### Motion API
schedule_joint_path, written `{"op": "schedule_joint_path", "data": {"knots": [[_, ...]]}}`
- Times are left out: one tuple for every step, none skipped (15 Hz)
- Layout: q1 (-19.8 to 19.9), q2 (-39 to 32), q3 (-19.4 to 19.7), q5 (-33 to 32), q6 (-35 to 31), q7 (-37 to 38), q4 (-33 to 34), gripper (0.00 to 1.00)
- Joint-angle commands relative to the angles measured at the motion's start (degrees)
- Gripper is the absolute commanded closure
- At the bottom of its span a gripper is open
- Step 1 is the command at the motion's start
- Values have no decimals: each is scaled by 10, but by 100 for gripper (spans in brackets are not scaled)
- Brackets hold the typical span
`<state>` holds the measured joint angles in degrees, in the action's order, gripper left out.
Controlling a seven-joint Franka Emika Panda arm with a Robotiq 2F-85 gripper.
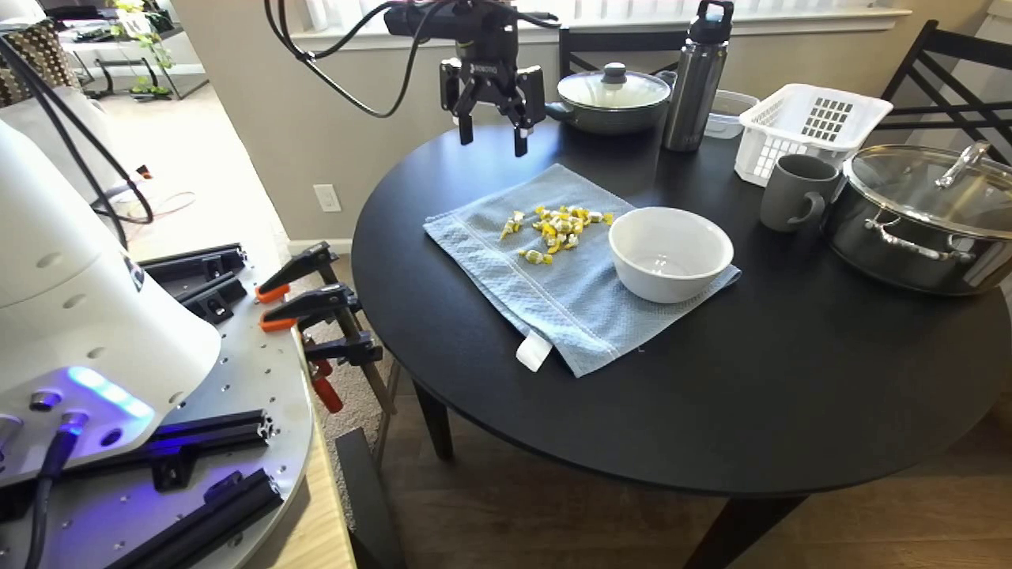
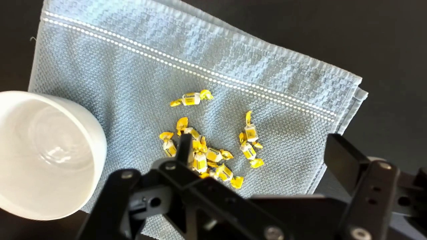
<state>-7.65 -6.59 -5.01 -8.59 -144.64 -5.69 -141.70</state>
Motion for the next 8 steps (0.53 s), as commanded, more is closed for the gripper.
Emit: {"op": "schedule_joint_path", "data": {"knots": [[5, 0, -5, -1, 1, 0, 0, 0], [5, 0, -5, -1, 1, 0, 0, 0], [5, 0, -5, -1, 1, 0, 0, 0], [6, -2, -7, -4, -34, -24, -13, 0], [7, -2, -9, -2, -45, -43, -19, 0], [8, -3, -12, 1, -61, -64, -27, 0], [9, -5, -14, 2, -80, -78, -34, 0], [9, -8, -16, -1, -100, -97, -42, 0]]}}
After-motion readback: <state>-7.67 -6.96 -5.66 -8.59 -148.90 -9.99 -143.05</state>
